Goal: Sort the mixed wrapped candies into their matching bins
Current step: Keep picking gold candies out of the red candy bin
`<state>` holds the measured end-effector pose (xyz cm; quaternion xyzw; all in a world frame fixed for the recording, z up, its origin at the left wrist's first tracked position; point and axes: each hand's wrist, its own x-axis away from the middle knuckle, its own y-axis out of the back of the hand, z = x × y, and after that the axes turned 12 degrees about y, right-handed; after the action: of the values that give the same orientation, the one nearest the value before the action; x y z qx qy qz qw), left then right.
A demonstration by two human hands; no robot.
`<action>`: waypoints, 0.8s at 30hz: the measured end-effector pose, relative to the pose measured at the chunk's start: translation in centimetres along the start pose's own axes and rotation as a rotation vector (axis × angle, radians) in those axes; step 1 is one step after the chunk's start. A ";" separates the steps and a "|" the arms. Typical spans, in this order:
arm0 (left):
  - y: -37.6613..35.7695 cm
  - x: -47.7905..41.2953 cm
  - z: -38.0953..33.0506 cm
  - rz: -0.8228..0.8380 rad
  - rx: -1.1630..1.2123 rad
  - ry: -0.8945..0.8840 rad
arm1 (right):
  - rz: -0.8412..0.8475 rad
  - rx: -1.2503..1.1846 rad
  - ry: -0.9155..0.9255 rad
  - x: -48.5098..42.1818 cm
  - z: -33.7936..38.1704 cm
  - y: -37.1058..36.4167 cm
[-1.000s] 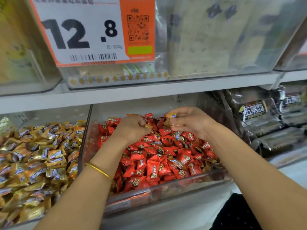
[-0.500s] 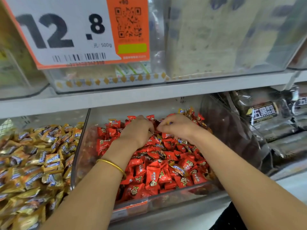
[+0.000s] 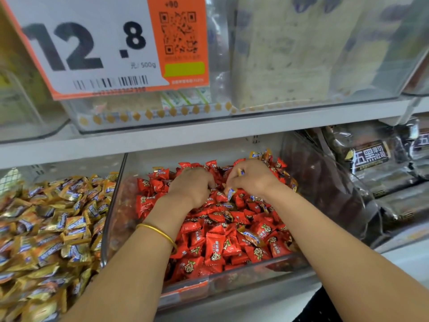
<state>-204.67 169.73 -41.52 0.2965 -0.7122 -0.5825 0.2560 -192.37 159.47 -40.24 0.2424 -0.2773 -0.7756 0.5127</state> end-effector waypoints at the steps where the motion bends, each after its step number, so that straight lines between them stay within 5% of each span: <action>1: 0.0 0.0 0.0 -0.012 0.021 0.003 | -0.048 -0.109 -0.009 0.2 0.0 0.3; 6: 0.7 0.3 -0.2 -0.093 0.299 0.094 | -0.151 -0.375 -0.181 0.7 0.0 1.4; 15: 2.9 0.9 -0.5 -0.124 1.205 0.423 | -0.162 -0.402 -0.239 0.5 -0.1 1.6; 20: 3.3 1.1 -1.0 -0.071 1.289 0.443 | -0.174 -0.815 -0.448 0.9 0.0 2.2; 24: 2.8 0.4 -0.7 -0.148 0.768 0.243 | -0.162 -1.104 -0.563 1.3 -0.3 2.8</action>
<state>-204.76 169.39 -38.62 0.4878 -0.8191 -0.2520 0.1665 -190.81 157.35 -38.65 -0.2518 0.0589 -0.8750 0.4093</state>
